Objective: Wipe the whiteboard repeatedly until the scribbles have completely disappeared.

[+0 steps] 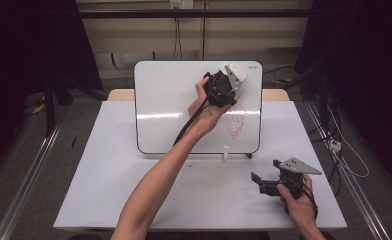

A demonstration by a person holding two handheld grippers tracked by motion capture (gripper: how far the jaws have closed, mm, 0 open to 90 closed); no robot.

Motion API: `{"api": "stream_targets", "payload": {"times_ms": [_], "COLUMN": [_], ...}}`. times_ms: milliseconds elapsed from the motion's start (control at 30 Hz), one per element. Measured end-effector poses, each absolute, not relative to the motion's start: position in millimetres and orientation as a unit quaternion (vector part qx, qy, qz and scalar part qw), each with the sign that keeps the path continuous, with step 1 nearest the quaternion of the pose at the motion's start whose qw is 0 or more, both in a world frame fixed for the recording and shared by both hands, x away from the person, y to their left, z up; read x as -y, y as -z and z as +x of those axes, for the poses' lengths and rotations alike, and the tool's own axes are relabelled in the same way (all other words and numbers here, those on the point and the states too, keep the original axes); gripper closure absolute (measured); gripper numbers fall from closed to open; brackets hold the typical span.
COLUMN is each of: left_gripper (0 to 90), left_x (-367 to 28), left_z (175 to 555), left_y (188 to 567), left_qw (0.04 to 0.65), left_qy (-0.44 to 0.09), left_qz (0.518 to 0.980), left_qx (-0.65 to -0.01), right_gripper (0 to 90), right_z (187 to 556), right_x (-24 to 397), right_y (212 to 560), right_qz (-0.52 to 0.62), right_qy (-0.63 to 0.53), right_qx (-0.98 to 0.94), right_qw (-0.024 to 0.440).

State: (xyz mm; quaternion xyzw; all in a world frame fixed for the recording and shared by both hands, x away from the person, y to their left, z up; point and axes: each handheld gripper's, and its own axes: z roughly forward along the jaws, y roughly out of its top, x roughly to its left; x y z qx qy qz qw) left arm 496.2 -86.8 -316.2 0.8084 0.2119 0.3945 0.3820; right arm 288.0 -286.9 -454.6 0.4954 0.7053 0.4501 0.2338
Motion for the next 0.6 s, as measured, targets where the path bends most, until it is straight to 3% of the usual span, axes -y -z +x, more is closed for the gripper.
{"api": "stream_targets", "payload": {"times_ms": [600], "left_gripper": [30.8], "left_x": [88.8], "left_z": [480.1], "left_y": [338.0], "left_qw": [0.380], "left_qy": [-0.388], "left_qz": [0.816], "left_qx": [-0.198], "right_gripper": [4.1], "right_z": [287.5], "right_x": [285.4], "right_y": [454.2], "right_qz": [0.493], "right_qy": [-0.448], "right_qx": [-0.708], "right_qw": [0.235]}}
